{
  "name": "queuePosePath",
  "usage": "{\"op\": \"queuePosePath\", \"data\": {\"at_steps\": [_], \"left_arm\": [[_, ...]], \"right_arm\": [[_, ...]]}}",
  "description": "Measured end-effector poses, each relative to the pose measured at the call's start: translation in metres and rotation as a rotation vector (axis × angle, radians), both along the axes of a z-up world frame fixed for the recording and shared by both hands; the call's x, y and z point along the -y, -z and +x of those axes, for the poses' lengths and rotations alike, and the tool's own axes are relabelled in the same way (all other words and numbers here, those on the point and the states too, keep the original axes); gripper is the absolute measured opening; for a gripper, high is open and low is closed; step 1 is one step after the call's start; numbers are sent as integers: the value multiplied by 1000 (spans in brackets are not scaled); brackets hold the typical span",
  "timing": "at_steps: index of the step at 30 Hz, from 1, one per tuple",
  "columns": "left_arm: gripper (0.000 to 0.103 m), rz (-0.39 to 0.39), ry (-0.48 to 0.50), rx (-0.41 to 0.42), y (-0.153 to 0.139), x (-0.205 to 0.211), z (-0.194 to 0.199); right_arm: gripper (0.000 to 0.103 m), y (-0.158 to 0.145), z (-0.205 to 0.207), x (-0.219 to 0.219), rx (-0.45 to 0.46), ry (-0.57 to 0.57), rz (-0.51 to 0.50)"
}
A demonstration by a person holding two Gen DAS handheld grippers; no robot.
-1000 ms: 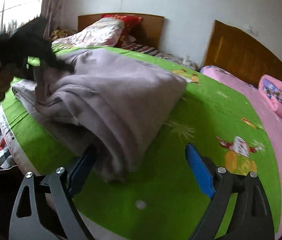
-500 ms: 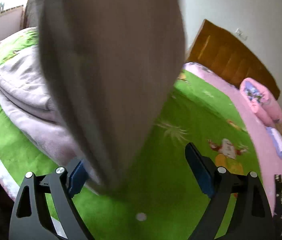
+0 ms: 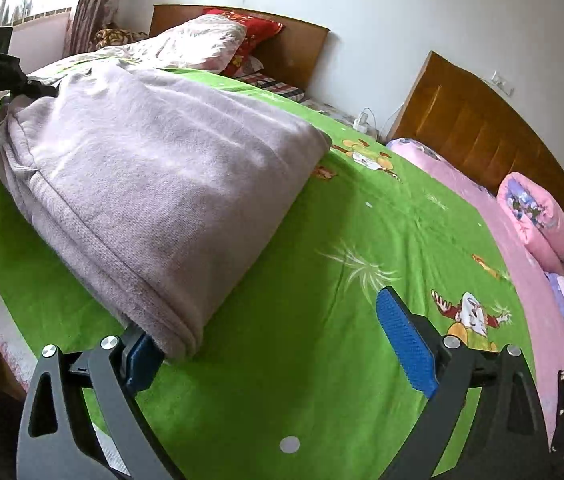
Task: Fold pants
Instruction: 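Fold the lifted edge over the bundle with the right gripper while the left gripper holds the cuffs, then press the folded sweatpants flat with both grippers and open them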
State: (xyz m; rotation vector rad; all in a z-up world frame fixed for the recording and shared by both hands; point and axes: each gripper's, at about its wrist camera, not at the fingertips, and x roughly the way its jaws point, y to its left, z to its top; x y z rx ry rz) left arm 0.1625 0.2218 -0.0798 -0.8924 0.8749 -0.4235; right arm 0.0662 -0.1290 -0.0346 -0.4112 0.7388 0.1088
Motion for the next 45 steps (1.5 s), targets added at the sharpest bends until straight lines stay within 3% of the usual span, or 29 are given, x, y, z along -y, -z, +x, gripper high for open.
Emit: {"op": "queuePosePath", "data": {"at_steps": [5,8,9,11,13,16,17,18,20,23,25,27,32,35,37,38,39,41,42,45], "left_arm": [[22,115,-24,39,-35,17,-6],[22,141,-18,23,-27,18,-14],[23,123,-22,11,-17,13,-11],[26,16,-29,38,1,-2,-7],[28,22,-30,54,2,-5,-8],[48,68,-52,46,-9,-7,-10],[68,103,-88,38,-18,-9,-12],[79,166,-149,49,-34,-15,-17],[81,234,-192,112,-60,-18,-27],[89,258,-124,204,-98,-3,-30],[90,294,-36,227,-107,28,-19],[90,338,71,218,-98,65,1],[90,471,129,113,-49,94,22],[90,416,133,176,-41,80,10],[89,341,124,176,-38,69,5],[86,319,124,174,-37,66,5],[82,310,129,170,-36,62,5],[76,310,142,172,-35,57,6],[75,297,145,178,-32,55,5],[75,257,142,190,-31,51,5]], "right_arm": [[91,-2,-5,-7,9,-1,-26],[91,-1,-4,0,-2,3,9],[91,0,-3,2,-8,4,31],[91,0,0,4,-13,-2,46],[92,-1,1,3,-24,-11,37],[92,-7,0,8,-100,-35,96],[91,-13,-3,15,-137,-77,148],[91,-19,-7,22,-161,-115,201],[90,-36,-13,43,-182,-165,372],[91,-61,3,65,-162,-207,577],[91,-76,33,64,-126,-240,649],[91,-81,62,54,-133,-302,698],[91,-60,140,18,-245,-348,657],[91,-42,169,3,-315,-376,681],[91,-23,187,-2,-333,-328,611],[91,-10,199,0,-338,-248,539],[91,-6,205,7,-330,-219,553],[90,-10,210,27,-316,-143,673],[91,-16,211,32,-299,-92,674],[91,-35,210,31,-260,-132,737]]}}
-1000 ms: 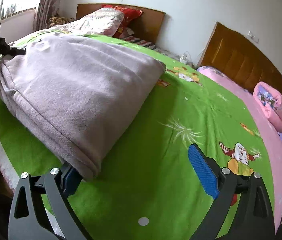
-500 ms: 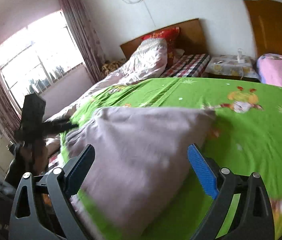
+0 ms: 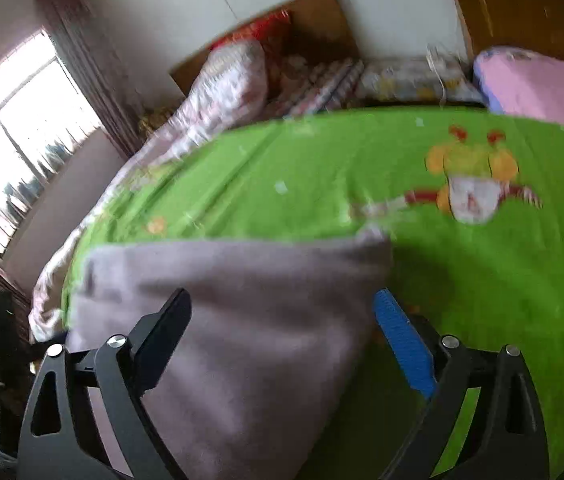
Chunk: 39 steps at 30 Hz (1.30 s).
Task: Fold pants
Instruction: 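Press the folded sweatpants flat with both grippers and open them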
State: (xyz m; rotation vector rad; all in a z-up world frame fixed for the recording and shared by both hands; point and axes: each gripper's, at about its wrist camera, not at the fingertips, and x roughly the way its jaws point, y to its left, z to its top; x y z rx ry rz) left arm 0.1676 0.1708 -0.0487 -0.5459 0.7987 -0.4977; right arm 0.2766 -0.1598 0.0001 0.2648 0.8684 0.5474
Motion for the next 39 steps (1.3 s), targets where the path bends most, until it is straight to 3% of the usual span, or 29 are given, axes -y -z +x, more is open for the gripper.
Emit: {"op": "queuePosePath", "data": {"at_steps": [3,5,7,10,12,14,15,16,18,19,21,23,26,30,36,39], "left_arm": [[76,24,2,3,-1,3,2],[76,47,8,6,-2,5,5],[76,55,15,18,-3,8,1],[76,68,10,28,-3,10,-2],[76,79,10,26,-3,11,-1],[77,88,14,17,-5,13,-1],[79,94,18,10,-6,15,0],[80,102,19,5,-7,17,1],[82,133,19,-1,-9,22,2],[82,153,15,-2,-9,25,2],[82,194,5,-4,-11,30,2],[82,227,-2,-2,-12,34,1],[87,274,2,10,-11,42,1],[95,356,15,18,-11,57,2],[101,522,21,46,-7,80,-1],[101,548,14,54,-5,82,-1]], "right_arm": [[92,3,9,-13,-68,-98,108],[93,17,15,-23,-132,-152,59],[89,25,17,-18,-119,-85,-9],[90,7,5,-2,-84,29,11],[90,-11,-11,-3,-37,-42,112],[92,-12,-25,-14,-79,-174,220],[93,-7,-30,-21,-97,-224,213],[93,-1,-35,-27,-85,-218,123],[93,14,-34,-23,-83,-148,-1],[93,19,-32,-12,-97,-72,-19],[93,16,-33,5,-110,9,39],[93,2,-44,18,-71,65,42],[94,-20,-69,14,-2,5,37],[94,-27,-110,-2,18,-138,0],[94,-17,-160,-38,14,-243,-97],[94,-7,-173,-45,22,-257,-181]]}}
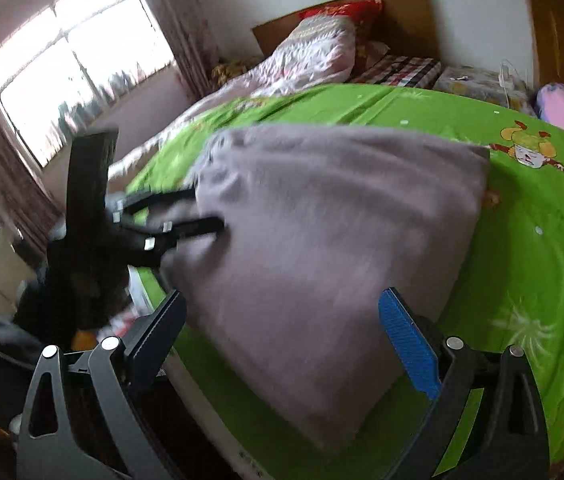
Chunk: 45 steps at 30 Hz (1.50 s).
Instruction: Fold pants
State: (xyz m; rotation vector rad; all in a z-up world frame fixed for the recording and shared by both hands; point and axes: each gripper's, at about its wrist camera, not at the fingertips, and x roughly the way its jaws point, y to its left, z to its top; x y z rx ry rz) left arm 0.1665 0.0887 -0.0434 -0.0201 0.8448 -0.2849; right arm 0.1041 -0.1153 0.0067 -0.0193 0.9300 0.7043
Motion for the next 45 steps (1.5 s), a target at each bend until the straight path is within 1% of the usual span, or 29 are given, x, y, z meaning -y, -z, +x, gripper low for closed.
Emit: {"op": "queuePosePath", "data": {"at_steps": [2,3,4,6,7,8,10,12,14,16,17,18,19,21,22,24,25,26,28,29,30,31,33,35,36,38,39,41,45], "left_arm": [[101,-1,-4,5,1,-1,0],[101,1,-5,7,2,0,0],[101,4,-6,10,2,0,0],[101,15,-11,16,3,1,-1],[101,21,-12,18,4,1,-1],[101,26,-12,21,4,3,-2],[101,35,-14,25,4,5,-3],[101,42,-14,29,5,6,-3],[101,48,-14,31,5,7,-4],[101,57,-17,38,6,9,-5],[101,59,-18,40,6,9,-6],[101,64,-20,45,7,10,-6],[101,66,-19,50,7,11,-7],[101,65,-17,57,8,11,-9],[101,62,-16,58,7,11,-9],[101,57,-57,74,0,11,-16],[101,67,-120,103,-7,10,-25],[101,101,-201,141,-16,9,-35],[101,164,-313,218,-32,10,-56],[101,177,-343,258,-41,11,-67],[101,169,-364,314,-54,12,-83],[101,157,-368,350,-62,13,-93],[101,123,-386,442,-85,11,-118],[101,79,-437,523,-103,7,-138],[101,37,-473,583,-111,5,-150],[101,5,-533,629,-121,2,-160],[101,4,-538,618,-125,4,-159],[101,9,-502,578,-125,10,-157],[101,39,-435,479,-100,29,-154]], "right_arm": [[97,12,-4,-1,6,12,-72],[99,21,-2,2,-15,33,-100],[99,28,1,4,-36,45,-103],[99,40,5,13,-89,84,-42],[99,40,3,15,-82,91,-33],[99,39,0,14,-75,94,-48],[99,32,-7,12,-34,109,-77],[99,17,-15,9,42,120,-90],[99,-7,-26,7,148,111,-49],[99,-21,-33,2,199,68,12],[99,-23,-36,-4,197,32,38],[99,-17,-35,-12,170,-14,48],[99,-8,-34,-18,144,-25,27],[99,19,-24,-20,47,18,-49],[99,23,-29,-16,61,39,-49],[98,15,-39,-10,62,70,-54],[98,8,-48,-5,67,104,-76],[98,3,-56,-3,87,131,-95],[98,-12,-78,5,162,188,-107],[98,-22,-92,12,212,220,-87],[98,-32,-103,16,257,248,-69],[98,-45,-121,22,331,292,-44],[98,-60,-136,33,437,331,-19],[99,-76,-153,38,544,379,-4],[99,-81,-156,39,571,399,5],[99,-87,-154,42,604,438,40],[99,-87,-153,43,603,456,51],[99,-82,-147,43,562,454,65],[99,-59,-141,32,483,434,5]]}}
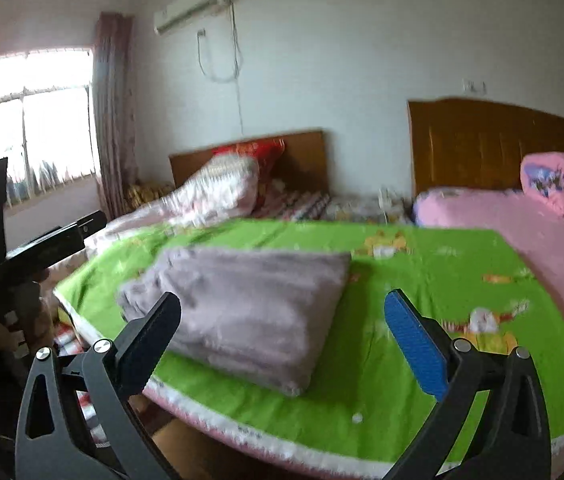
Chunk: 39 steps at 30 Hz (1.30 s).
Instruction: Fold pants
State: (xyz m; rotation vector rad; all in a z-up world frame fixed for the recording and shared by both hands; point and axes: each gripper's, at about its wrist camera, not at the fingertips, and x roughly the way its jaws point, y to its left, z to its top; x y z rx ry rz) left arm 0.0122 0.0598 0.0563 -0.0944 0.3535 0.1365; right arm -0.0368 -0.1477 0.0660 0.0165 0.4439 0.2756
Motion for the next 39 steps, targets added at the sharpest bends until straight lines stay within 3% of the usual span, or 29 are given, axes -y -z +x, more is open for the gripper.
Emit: {"op": "queuePosePath", "data": {"at_steps": [6,8,11,39], "left_arm": [[101,-11,68,-182,42,24,8],[101,9,72,-203,48,30,6],[101,39,80,-184,49,35,1],[101,52,77,-163,46,38,-2]], "right_arm": [[98,17,2,-9,-51,-6,-79],[98,20,1,-11,-66,-10,-86],[98,22,1,-14,-70,-23,-95],[98,27,3,-18,-93,-40,-114]]}}
